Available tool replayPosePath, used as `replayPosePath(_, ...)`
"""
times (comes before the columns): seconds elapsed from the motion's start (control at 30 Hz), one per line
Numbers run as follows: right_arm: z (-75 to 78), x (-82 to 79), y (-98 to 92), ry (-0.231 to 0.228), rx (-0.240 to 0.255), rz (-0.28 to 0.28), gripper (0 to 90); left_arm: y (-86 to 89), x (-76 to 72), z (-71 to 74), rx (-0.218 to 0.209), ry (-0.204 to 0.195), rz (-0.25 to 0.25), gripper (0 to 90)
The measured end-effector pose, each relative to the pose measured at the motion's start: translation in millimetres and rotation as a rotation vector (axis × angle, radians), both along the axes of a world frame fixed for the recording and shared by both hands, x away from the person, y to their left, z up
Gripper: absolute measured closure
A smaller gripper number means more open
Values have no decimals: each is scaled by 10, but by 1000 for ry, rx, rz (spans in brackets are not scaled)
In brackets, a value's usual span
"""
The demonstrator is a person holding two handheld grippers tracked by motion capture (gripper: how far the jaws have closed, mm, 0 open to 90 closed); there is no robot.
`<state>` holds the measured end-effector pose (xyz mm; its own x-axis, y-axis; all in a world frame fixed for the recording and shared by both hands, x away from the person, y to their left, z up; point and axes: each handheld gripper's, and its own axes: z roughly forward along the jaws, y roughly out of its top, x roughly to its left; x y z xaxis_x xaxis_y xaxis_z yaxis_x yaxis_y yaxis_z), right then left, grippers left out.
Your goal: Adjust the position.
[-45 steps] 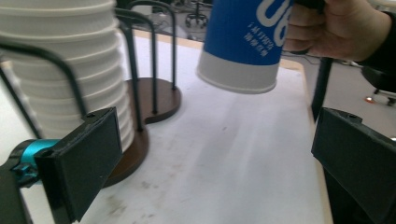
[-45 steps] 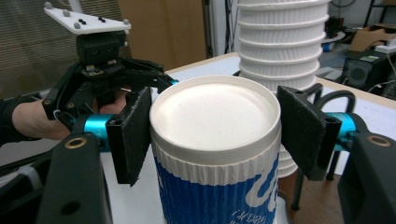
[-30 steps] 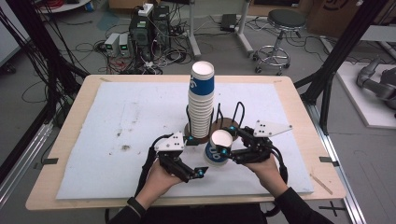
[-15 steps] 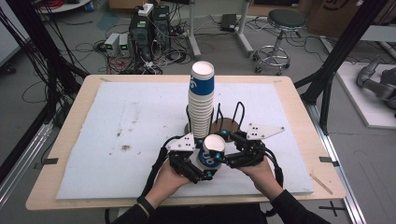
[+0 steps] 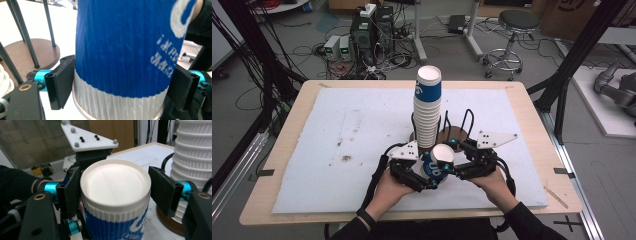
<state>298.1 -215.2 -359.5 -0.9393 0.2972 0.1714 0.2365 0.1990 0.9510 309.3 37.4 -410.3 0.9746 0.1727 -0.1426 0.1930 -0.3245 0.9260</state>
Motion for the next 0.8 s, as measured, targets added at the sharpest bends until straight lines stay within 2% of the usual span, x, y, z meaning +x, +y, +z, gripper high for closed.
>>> replayPosePath(0.07,59,27,-7,4,-39,-5,205,10,-2,16,14,-3,4,194)
replayPosePath(0.13,120,52,-30,28,-50,14,204,17,3,34,32,4,3,197)
replayPosePath(0.2,180,69,-43,36,-89,35,203,23,17,62,69,9,0,198)
replayPosePath(0.33,256,50,16,23,-237,56,198,14,11,124,184,-33,12,200)
replayPosePath(0.5,198,37,133,17,-375,67,198,-25,-20,170,268,-75,22,203)
replayPosePath(0.57,165,48,147,9,-378,65,216,-38,-28,179,281,-88,20,205)
replayPosePath(0.6,156,56,147,19,-385,70,285,-41,-33,183,282,-89,23,205)
replayPosePath(0.67,149,68,125,18,-380,79,294,-39,-39,191,277,-101,26,205)
replayPosePath(0.77,141,90,68,26,-330,87,299,-28,-46,203,235,-113,37,176)
replayPosePath(0.8,138,104,44,39,-307,93,299,-13,-43,203,204,-112,38,168)
